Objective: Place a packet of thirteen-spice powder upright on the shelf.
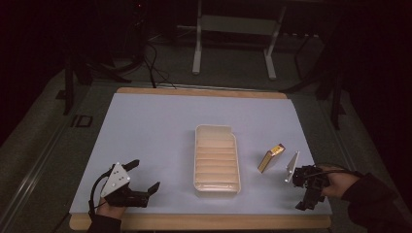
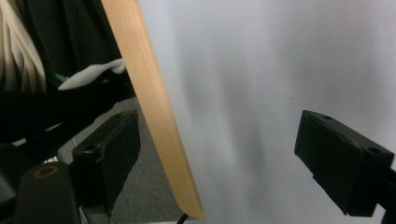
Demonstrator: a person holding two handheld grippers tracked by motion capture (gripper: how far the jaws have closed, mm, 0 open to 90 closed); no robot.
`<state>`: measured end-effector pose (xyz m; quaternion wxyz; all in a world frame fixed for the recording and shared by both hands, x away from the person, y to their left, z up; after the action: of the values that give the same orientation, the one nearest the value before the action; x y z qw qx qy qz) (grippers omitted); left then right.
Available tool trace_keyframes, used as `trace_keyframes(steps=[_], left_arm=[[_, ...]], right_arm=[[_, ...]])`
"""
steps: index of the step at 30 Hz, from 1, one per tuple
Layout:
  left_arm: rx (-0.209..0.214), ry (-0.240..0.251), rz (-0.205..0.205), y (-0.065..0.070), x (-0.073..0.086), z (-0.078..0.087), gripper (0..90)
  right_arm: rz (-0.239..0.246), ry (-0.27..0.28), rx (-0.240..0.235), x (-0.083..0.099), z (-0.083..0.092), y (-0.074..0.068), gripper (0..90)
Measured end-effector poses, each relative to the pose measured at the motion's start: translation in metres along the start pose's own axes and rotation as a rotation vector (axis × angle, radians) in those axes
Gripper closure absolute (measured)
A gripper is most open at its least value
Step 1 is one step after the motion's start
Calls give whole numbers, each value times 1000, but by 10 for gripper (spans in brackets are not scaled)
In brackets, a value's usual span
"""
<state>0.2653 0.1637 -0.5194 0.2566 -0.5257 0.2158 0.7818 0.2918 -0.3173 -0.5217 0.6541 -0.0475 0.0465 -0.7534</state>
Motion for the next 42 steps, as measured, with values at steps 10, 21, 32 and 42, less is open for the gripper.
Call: trace_keyframes(steps=[10, 21, 32, 42], left_arm=[[2, -5, 7, -1, 1, -1, 10], [16, -12, 17, 0, 2, -2, 10], [20, -15, 20, 1, 3, -3, 10], [26, -20, 19, 1, 3, -3, 10]], right_arm=[[37, -6, -14, -9, 16, -2, 157], [115, 1, 6, -24, 50, -7, 157], [114, 31, 47, -27, 79, -1, 149], [84, 55, 79, -28, 104, 18, 135]])
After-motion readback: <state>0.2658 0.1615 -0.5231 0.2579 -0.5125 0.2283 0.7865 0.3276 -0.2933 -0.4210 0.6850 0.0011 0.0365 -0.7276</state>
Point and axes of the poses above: each handheld gripper's, and its own axes: z roughly backward along the jaws, x roughly out of its underside, y roughly to its right, the point moved 7 cm from there along -z, roughly forward along the jaws, and after that the axes turned 5 degrees about z, right-handed, at the moved point
